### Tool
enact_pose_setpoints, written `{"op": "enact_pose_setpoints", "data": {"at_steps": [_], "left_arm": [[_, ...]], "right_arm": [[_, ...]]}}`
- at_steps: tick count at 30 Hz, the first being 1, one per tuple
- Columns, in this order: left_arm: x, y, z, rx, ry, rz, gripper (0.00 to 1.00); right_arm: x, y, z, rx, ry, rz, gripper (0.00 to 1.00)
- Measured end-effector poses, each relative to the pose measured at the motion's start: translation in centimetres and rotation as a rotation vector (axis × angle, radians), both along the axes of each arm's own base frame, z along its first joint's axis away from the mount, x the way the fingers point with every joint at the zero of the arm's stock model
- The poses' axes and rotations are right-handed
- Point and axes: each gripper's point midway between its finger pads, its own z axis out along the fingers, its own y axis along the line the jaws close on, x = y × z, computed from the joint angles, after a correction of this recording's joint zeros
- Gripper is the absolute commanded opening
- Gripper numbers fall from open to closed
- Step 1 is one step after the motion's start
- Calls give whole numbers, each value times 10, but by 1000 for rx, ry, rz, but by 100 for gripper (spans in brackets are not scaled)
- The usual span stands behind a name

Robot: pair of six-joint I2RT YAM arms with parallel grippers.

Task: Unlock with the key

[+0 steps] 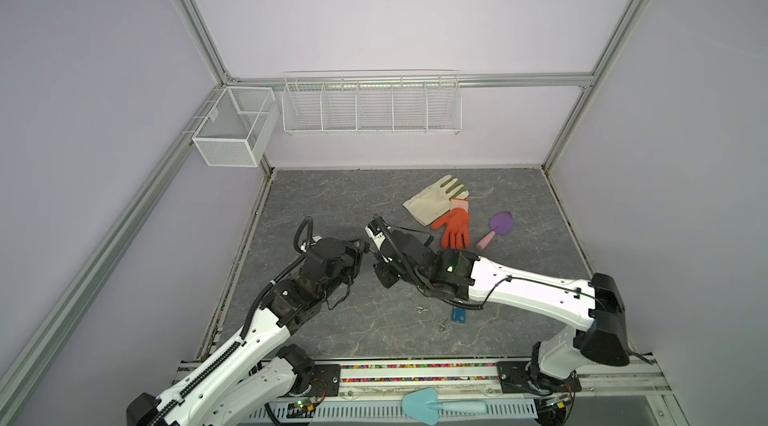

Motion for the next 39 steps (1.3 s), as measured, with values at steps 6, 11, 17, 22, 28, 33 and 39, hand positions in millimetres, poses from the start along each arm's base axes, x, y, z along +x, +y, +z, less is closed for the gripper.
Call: {"op": "enact_pose_setpoints", "data": {"at_steps": [6, 11, 17, 22, 28, 33, 39], "left_arm": [[1, -1, 5, 41, -7, -16, 0], [4, -2, 5, 58, -6, -17, 0], [2, -6, 0, 71, 5, -8, 0], [0, -4, -5, 35, 28, 24, 0], [-2, -5, -9, 13, 46, 37, 0], [-6, -10, -6, 12, 38, 17, 0], [-5, -7, -4, 30, 23, 27, 0]], "right_arm": [[1, -1, 6, 23, 37, -13, 7], [4, -1, 11, 35, 72, -48, 7], [4, 0, 3, 51, 134, -99, 7], [4, 4, -4, 97, 168, -123, 7], [5, 6, -8, 121, 180, -136, 7], [8, 5, -7, 125, 175, -134, 7], [10, 9, -6, 149, 201, -117, 7]]}}
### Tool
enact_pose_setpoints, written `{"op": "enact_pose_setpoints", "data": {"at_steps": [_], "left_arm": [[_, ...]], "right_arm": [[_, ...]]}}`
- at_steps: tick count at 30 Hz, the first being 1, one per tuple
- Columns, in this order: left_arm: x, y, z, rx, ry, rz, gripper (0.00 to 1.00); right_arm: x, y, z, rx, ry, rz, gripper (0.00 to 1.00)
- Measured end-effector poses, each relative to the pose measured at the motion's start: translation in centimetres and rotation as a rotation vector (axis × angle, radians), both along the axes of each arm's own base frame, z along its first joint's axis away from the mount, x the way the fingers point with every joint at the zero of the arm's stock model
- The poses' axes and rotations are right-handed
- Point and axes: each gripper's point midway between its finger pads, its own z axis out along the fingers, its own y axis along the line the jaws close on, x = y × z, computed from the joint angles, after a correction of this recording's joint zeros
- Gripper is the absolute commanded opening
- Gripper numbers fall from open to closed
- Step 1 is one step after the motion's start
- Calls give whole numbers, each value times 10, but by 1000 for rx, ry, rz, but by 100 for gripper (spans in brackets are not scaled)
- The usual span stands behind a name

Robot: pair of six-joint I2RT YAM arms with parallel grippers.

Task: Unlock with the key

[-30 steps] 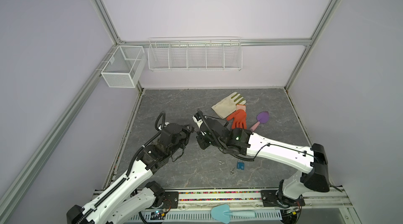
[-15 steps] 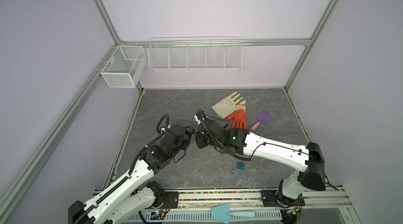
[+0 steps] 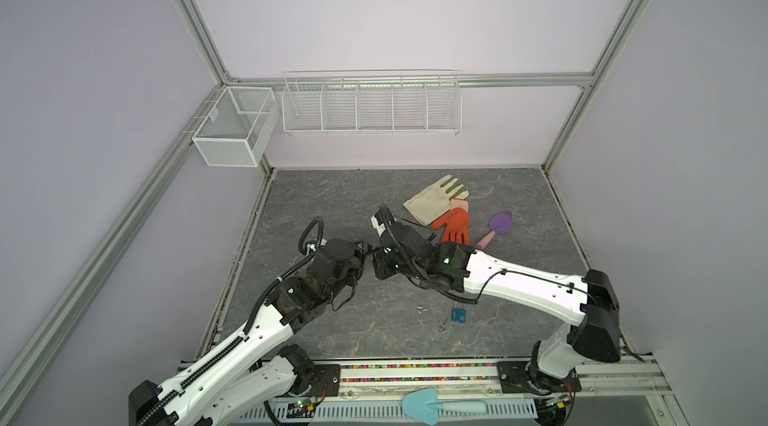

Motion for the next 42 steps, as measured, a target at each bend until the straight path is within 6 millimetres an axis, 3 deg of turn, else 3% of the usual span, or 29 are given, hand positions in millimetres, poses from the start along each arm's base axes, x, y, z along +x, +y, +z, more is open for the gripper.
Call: {"op": "enact_pose_setpoints", "data": {"at_steps": [9, 19, 25, 31, 35, 42], "left_arm": [[0, 0, 11, -35, -61, -5, 0], [1, -2, 51, -115, -213, -32, 0], [-1, 1, 56, -82, -260, -43, 0], [-8, 4, 74, 31, -342, -100, 0], [-11, 3, 77, 141, -388, -150, 0], [-9, 6, 78, 362, -503, -221, 0]], "right_arm": [[1, -2, 10, 190, 136, -30, 7], [1, -5, 49, 417, 236, -53, 7], [-1, -4, 52, 428, 241, -47, 7], [-5, -2, 63, 379, 144, -14, 25], [-4, -11, 61, 315, 82, -17, 38], [0, -58, 79, 192, -53, -63, 63]]}}
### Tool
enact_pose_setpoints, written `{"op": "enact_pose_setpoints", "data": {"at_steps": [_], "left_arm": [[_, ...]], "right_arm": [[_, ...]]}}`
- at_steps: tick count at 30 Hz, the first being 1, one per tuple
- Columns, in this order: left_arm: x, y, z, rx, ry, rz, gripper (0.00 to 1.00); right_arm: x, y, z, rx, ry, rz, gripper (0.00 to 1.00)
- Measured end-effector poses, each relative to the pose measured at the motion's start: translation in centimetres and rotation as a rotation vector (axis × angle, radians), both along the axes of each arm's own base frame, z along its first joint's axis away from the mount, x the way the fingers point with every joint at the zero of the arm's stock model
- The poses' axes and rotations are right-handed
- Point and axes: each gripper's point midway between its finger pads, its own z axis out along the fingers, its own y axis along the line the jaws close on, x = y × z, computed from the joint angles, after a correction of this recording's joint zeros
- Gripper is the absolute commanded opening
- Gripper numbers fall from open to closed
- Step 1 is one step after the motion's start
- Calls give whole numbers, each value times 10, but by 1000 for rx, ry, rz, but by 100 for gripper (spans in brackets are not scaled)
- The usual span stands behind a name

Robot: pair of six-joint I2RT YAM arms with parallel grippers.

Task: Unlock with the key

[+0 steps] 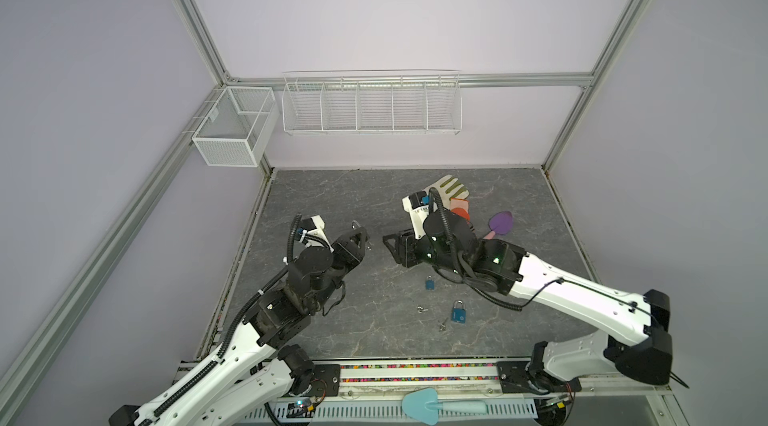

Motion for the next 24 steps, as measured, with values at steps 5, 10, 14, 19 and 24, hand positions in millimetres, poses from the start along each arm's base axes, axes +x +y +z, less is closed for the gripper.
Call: {"op": "enact_pose_setpoints", "data": {"at_steps": [5, 10, 14, 19, 24], "left_arm": [[2, -12, 1, 141, -164, -82, 0], [0, -27, -22, 295, -304, -165, 0], [-4, -34, -38, 378, -410, -208, 0], [-7, -39, -44, 454, -515, -224, 0], [-12, -53, -35, 496, -611, -242, 0]], "right_arm": [[3, -17, 10, -98, -40, 10, 81], [5, -20, 16, -185, -45, 33, 90], [5, -19, 10, -248, -26, 46, 92], [12, -13, -1, -320, 9, 41, 93], [21, -7, -14, -382, 37, 12, 94]]}}
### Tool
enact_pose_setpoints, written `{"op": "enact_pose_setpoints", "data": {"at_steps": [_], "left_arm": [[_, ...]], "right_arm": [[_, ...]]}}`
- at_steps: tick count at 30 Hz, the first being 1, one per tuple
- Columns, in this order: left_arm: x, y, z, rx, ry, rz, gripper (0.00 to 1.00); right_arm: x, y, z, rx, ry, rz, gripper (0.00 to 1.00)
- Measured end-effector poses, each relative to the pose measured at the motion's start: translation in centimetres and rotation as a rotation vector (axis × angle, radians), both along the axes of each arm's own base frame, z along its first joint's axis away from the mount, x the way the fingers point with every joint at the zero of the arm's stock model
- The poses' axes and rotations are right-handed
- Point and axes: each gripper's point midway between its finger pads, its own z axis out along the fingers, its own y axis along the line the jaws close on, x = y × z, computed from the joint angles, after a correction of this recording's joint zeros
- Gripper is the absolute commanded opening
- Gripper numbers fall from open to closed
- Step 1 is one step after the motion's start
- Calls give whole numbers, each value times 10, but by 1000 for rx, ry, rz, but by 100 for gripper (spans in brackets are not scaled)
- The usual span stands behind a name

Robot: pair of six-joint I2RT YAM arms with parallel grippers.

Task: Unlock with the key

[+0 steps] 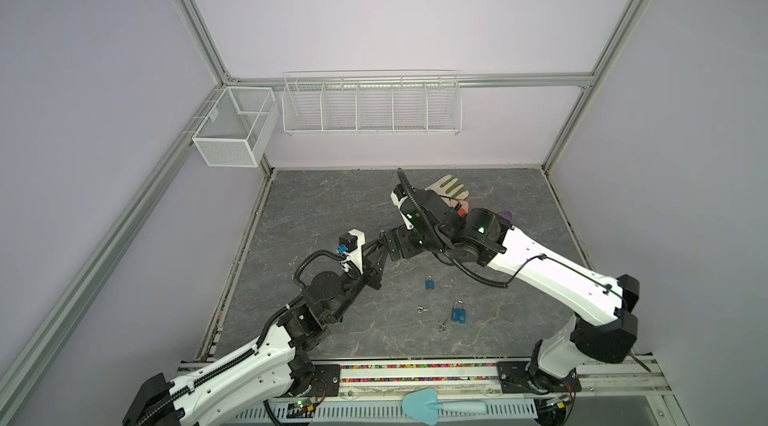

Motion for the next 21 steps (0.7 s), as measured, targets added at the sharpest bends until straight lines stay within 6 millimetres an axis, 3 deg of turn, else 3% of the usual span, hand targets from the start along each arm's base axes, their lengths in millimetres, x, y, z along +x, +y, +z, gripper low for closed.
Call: {"op": "enact_pose_setpoints", "data": {"at_steps": [5, 12, 21], "left_arm": [[1, -9, -2, 51, -49, 0, 0], [2, -5, -2, 76, -100, 30, 0], [0, 0, -10, 120, -141, 45, 0]], "right_arm": [[14, 3, -4, -54, -7, -62, 96], [29, -1, -11, -136, -31, -138, 96], [46, 8, -19, -217, -51, -175, 97]]}}
